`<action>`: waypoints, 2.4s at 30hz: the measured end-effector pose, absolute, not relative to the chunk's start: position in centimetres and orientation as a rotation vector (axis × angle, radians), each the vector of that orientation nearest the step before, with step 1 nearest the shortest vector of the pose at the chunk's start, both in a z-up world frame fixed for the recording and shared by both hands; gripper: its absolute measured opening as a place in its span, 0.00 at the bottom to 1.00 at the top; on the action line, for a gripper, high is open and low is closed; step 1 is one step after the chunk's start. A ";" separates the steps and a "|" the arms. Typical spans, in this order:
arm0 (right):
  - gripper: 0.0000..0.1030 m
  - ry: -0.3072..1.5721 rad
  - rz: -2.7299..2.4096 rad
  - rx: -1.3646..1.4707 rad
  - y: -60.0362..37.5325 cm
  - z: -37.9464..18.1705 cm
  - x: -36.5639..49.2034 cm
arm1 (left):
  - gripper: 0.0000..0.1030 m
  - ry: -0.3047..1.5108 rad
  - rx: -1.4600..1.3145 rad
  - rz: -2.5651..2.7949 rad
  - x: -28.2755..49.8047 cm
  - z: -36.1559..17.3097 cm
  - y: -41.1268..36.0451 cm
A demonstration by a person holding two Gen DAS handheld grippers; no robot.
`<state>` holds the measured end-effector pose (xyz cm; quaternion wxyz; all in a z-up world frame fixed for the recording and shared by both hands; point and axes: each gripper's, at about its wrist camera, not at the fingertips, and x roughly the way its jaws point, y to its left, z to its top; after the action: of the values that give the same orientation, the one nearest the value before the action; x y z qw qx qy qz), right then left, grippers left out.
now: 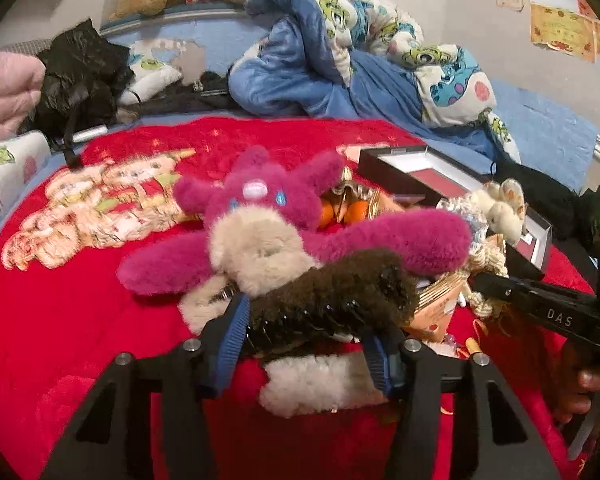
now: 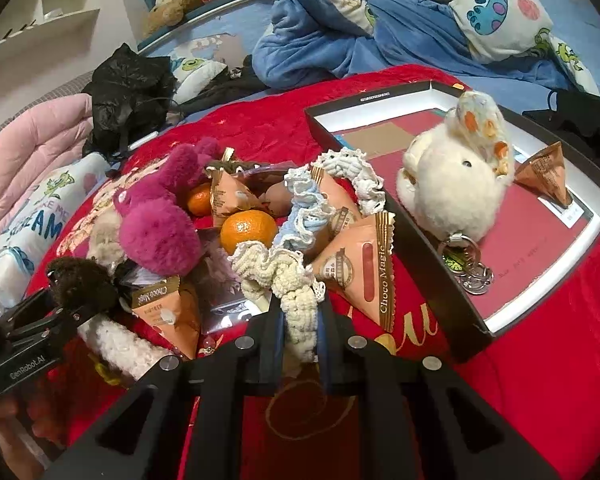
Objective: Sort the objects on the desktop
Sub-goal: 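Grasp the brown fuzzy hair clip with the left tool while the right tool grasps the cream rope ring, then carry the hair clip with the left tool while the right tool carries the rope ring toward the box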
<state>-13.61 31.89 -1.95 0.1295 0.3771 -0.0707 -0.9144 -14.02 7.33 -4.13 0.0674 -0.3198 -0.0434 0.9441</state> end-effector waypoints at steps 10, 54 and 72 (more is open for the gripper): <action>0.13 -0.236 -2.649 1.052 32.2 -1.1 -13.1 | 0.53 -0.174 -0.973 2.827 -12.9 -3.7 6.8; 0.13 -0.399 -2.687 0.868 38.6 2.8 -8.7 | 0.29 -0.133 -1.015 2.809 -8.3 0.3 9.3; 0.13 -0.524 -2.840 0.831 49.2 3.4 -2.8 | 0.29 -0.007 -0.918 2.596 -6.9 2.6 22.1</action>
<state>-2.77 49.17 3.43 0.0683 0.2759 -0.1739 -0.9429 -6.87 22.11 2.62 0.1929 -0.3272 -0.0026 0.9251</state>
